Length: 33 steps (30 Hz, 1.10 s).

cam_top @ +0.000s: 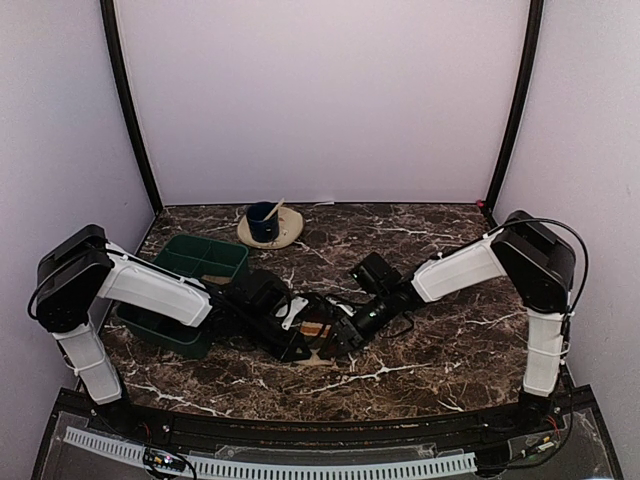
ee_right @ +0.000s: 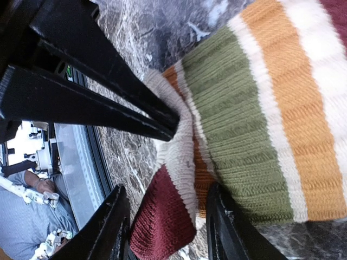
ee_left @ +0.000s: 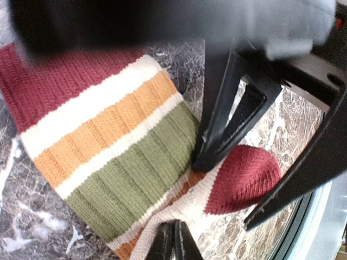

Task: Roll the socks
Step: Roll the sock at the center of the board.

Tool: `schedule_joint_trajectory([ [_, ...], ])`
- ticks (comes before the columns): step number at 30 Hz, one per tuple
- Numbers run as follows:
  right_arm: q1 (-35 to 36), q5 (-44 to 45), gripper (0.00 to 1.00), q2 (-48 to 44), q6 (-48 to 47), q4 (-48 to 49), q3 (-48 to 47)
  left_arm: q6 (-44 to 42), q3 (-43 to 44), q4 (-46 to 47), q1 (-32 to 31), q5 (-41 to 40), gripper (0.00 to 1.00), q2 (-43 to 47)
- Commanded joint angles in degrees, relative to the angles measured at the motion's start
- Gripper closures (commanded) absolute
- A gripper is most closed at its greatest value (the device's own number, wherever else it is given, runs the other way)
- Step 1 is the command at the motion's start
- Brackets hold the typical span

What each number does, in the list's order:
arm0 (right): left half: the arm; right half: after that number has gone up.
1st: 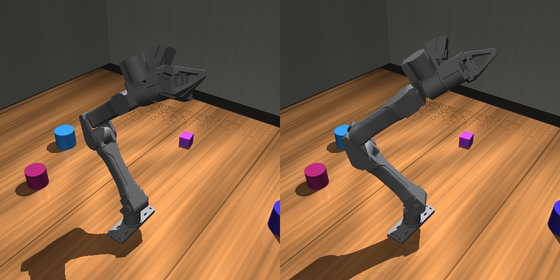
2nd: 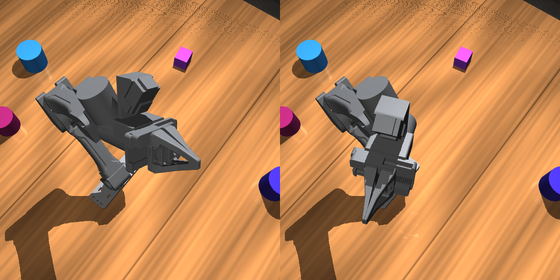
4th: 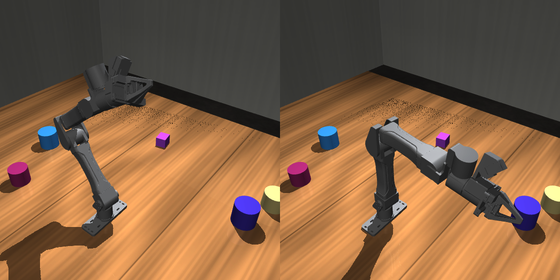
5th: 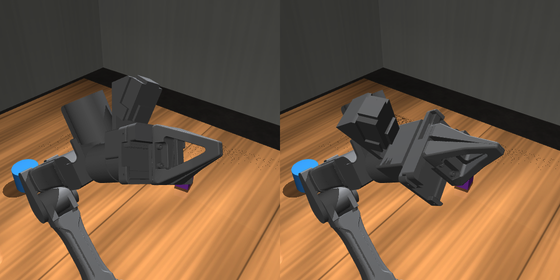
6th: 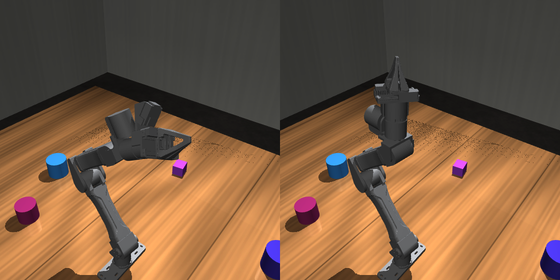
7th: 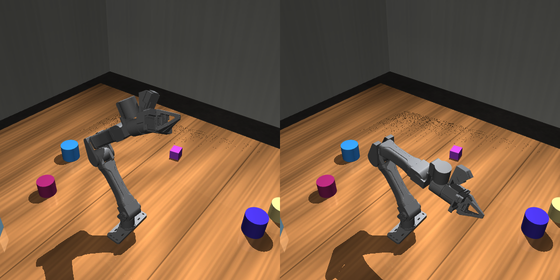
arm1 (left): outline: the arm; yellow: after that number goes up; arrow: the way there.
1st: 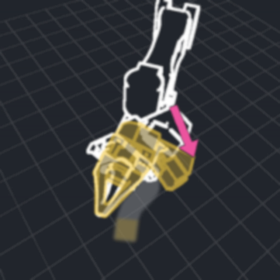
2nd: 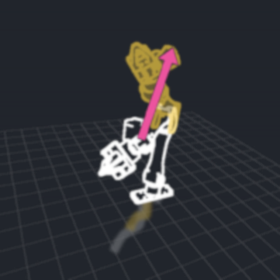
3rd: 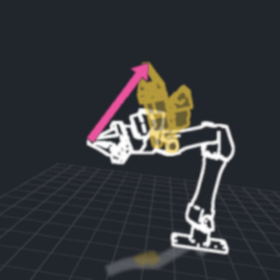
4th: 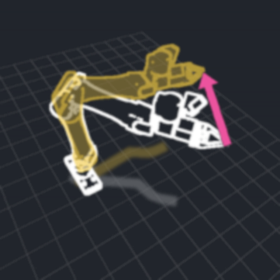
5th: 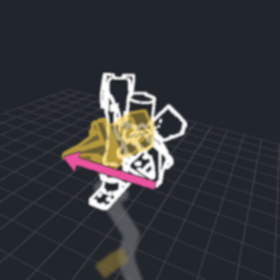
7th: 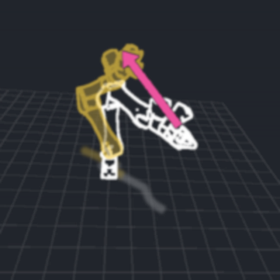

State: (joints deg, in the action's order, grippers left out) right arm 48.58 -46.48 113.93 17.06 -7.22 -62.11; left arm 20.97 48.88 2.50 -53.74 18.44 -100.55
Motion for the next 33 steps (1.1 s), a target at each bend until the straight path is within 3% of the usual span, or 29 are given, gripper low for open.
schedule_joint_trajectory([
  [1,-2.0,4.1,0.55,1.3,1.4,0.7,2.3,0.8,-1.1,-6.7,0.4,-0.2,0.95,-2.0],
  [17,-4.8,7.5,0.55,-4.1,2.5,4.4,6.6,1.0,-1.2,-6.7,1.1,1.0,0.95,-2.8],
  [24,-4.6,13.7,0.55,-10.1,-1.4,4.9,8.2,1.6,-1.0,-7.0,1.4,1.5,0.95,-3.1],
  [27,-3.5,19.6,0.56,-14.4,-3.6,4.6,9.4,1.7,-1.0,-7.1,1.6,1.7,0.96,-3.2],
  [30,0.0,32.5,0.58,-20.1,-7.4,2.4,9.6,1.9,-0.9,-7.2,1.8,2.2,0.96,-3.5],
  [32,2.9,44.5,0.68,-24.0,-9.6,2.9,10.5,2.0,-0.9,-7.1,1.9,2.5,0.96,-3.6],
  [33,4.0,50.5,0.79,-26.2,-10.1,4.9,11.7,2.0,-0.9,-7.1,1.9,2.6,0.96,-3.7],
])
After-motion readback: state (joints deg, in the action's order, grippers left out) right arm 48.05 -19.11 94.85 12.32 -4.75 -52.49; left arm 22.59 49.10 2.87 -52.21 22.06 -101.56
